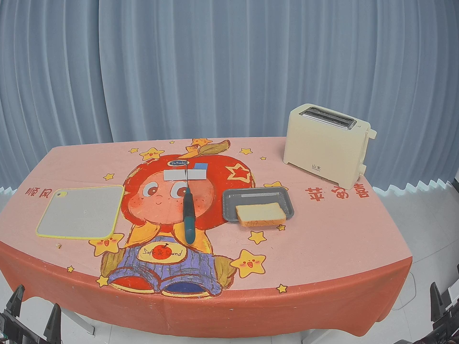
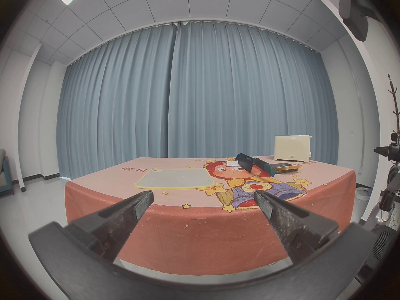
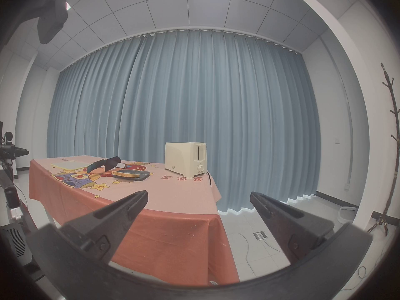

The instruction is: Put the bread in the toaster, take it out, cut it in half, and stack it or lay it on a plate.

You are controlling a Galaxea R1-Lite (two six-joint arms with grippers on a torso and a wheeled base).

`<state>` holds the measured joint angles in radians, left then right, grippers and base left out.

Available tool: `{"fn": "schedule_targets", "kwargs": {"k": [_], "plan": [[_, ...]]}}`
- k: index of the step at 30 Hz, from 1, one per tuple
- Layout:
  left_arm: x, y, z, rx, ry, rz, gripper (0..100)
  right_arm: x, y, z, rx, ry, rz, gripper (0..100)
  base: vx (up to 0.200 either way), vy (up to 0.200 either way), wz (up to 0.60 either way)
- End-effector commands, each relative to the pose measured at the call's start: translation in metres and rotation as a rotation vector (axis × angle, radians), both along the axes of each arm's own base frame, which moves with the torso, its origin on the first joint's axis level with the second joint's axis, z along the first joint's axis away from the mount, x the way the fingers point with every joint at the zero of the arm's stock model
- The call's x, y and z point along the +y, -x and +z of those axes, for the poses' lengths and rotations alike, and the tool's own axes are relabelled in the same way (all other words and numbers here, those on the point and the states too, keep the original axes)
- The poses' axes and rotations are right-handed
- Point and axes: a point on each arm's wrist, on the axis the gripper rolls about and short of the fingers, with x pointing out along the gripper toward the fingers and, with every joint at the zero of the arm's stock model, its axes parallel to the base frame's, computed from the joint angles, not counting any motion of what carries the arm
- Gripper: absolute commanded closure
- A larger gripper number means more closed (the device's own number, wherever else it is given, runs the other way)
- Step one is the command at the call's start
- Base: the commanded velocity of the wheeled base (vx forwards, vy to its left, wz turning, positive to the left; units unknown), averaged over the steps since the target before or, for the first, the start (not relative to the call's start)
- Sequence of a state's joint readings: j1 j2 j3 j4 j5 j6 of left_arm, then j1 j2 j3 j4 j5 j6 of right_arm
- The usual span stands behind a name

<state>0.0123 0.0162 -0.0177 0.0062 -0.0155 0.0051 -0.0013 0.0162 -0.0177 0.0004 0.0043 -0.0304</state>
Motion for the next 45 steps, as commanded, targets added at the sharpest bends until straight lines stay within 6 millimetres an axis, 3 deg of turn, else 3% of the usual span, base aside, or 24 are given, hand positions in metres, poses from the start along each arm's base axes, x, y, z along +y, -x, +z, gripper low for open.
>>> {"fn": "schedule_targets", "kwargs": {"k": [1, 13, 16, 30, 45], "plan": [[0.0, 0.0, -0.005, 0.001, 0.001, 0.0, 0, 0.0, 0.0, -0.005, 0.003, 0.0, 0.002, 0, 0.0, 0.0, 0.0], [0.0, 0.0, -0.005, 0.001, 0.001, 0.002, 0, 0.0, 0.0, -0.004, -0.008, 0.003, 0.002, 0, 0.0, 0.0, 0.0], [0.0, 0.0, -0.005, 0.001, 0.001, 0.0, 0, 0.0, 0.001, 0.008, -0.126, 0.019, -0.006, 0, 0.0, 0.0, 0.0], [0.0, 0.0, -0.005, 0.001, 0.001, 0.0, 0, 0.002, 0.002, 0.012, -0.137, 0.014, 0.071, 0, 0.0, 0.0, 0.0], [0.0, 0.0, -0.005, 0.001, 0.001, 0.0, 0, 0.005, 0.005, 0.012, -0.005, -0.344, 0.235, 0, 0.0, 0.0, 0.0]]}}
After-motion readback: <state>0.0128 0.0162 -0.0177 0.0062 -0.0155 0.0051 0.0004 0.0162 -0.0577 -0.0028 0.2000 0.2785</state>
